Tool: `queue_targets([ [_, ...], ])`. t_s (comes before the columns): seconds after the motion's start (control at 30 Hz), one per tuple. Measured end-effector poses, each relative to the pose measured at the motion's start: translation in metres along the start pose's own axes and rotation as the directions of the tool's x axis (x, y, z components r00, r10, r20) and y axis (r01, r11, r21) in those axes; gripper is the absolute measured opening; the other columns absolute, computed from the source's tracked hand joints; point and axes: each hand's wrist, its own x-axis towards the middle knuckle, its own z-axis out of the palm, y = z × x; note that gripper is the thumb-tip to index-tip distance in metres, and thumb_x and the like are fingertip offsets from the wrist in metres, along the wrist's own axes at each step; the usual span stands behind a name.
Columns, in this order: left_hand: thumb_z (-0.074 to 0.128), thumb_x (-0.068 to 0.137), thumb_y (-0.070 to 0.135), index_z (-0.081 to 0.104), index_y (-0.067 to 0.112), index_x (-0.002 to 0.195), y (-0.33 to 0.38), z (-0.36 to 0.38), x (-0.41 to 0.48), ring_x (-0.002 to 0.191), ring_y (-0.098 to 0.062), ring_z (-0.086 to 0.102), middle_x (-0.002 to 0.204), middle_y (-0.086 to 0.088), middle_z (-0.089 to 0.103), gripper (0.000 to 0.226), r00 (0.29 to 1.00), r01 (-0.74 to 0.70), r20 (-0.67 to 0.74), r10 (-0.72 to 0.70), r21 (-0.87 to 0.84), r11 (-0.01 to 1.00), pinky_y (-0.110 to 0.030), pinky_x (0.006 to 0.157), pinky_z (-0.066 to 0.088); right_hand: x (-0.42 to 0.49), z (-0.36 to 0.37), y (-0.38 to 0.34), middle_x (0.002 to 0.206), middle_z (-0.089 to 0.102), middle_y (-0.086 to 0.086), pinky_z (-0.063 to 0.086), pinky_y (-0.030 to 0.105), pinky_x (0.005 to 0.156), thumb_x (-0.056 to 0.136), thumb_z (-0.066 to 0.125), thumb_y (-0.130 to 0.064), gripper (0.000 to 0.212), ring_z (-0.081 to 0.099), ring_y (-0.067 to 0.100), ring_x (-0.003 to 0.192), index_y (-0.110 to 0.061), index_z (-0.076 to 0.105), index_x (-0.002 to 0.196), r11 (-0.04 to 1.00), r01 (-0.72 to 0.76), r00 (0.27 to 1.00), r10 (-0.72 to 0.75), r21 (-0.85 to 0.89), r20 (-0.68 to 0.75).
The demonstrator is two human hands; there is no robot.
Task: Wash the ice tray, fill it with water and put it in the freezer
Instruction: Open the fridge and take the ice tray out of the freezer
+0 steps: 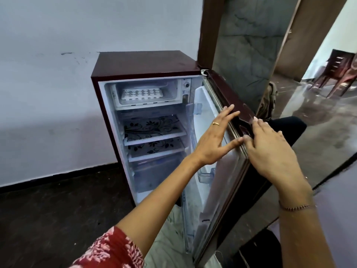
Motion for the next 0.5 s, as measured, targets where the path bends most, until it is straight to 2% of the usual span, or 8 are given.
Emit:
queue_targets([
  [0.1, 0.043, 0.095, 0.039, 0.029, 0.016, 0.147, -0.004, 0.014, 0.020, 0.147, -0.010, 0.008, 0.158, 0.000, 0.019, 0.059, 0.997, -0.063, 0.057, 0.059, 0.069, 0.996, -0.039, 0.118, 0.023, 0.006, 0.004, 0.001, 0.150, 0.032, 0.018, 0.020, 0.041, 0.115, 0.099, 0.032, -0.033, 0.056, 0.027, 0.028, 0.141, -0.001, 0.029, 0.145, 0.991, -0.125, 0.984, 0.119, -0.040, -0.131],
  [0.23, 0.037, 0.096, 0.043, 0.030, 0.021, 0.146, -0.015, 0.033, 0.041, 0.147, -0.011, 0.008, 0.155, 0.003, 0.025, 0.056, 0.990, -0.127, 0.076, 0.115, 0.187, 0.974, -0.052, 0.117, 0.019, 0.016, 0.016, 0.016, 0.140, 0.046, 0.020, 0.031, 0.044, 0.108, 0.098, 0.035, -0.035, 0.053, 0.040, 0.031, 0.133, 0.000, 0.042, 0.138, 0.974, -0.213, 0.926, 0.178, -0.071, -0.334],
  [0.37, 0.039, 0.095, 0.044, 0.034, 0.020, 0.144, -0.019, 0.056, 0.058, 0.147, -0.014, 0.010, 0.152, 0.000, 0.030, 0.055, 0.982, -0.186, 0.065, 0.176, 0.234, 0.954, -0.052, 0.117, 0.017, 0.026, 0.028, 0.042, 0.126, 0.059, 0.017, 0.041, 0.043, 0.096, 0.098, 0.037, -0.039, 0.050, 0.055, 0.030, 0.119, -0.003, 0.054, 0.127, 0.958, -0.258, 0.850, 0.163, -0.125, -0.501],
  [0.5, 0.041, 0.095, 0.043, 0.034, 0.020, 0.144, -0.017, 0.079, 0.072, 0.147, -0.014, 0.011, 0.152, -0.001, 0.030, 0.055, 0.978, -0.208, 0.047, 0.203, 0.259, 0.943, -0.047, 0.118, 0.016, 0.036, 0.029, 0.074, 0.124, 0.062, 0.011, 0.042, 0.041, 0.092, 0.100, 0.032, -0.043, 0.050, 0.058, 0.027, 0.115, -0.009, 0.056, 0.126, 0.950, -0.259, 0.827, 0.125, -0.174, -0.548],
])
